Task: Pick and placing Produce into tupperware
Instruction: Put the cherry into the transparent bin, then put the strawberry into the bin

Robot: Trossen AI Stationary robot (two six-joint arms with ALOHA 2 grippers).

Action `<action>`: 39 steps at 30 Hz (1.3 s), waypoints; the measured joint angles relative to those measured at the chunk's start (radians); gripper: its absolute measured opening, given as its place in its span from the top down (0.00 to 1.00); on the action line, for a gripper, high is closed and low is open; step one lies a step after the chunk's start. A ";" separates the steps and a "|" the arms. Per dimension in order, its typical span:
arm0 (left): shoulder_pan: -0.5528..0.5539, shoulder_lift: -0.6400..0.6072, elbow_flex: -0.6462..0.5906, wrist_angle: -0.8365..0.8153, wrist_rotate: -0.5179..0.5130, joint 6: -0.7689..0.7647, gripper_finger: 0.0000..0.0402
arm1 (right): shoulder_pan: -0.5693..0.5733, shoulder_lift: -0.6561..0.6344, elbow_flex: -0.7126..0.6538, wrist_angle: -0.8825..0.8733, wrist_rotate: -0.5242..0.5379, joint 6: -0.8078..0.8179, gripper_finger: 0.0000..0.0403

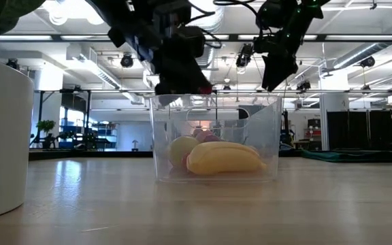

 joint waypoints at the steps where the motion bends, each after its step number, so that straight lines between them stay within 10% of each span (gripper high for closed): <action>1: -0.003 0.001 0.001 -0.016 -0.017 -0.033 0.83 | 0.000 -0.002 0.000 0.000 0.000 -0.005 0.39; 8: -0.017 -0.012 -0.007 -0.059 -0.088 -0.176 0.67 | 0.000 -0.004 0.000 0.004 -0.054 -0.034 0.32; 20: -0.081 -0.214 -0.011 -0.242 -0.157 -0.263 0.43 | 0.029 0.140 0.001 0.143 -0.444 -0.055 0.29; 29: -0.193 -0.503 -0.118 -0.326 -0.568 -0.381 0.43 | 0.138 0.392 0.064 0.303 -0.441 -0.128 0.33; 39: -0.204 -0.719 -0.393 -0.215 -0.640 -0.210 0.43 | 0.185 0.578 0.213 0.388 -0.333 -0.091 0.33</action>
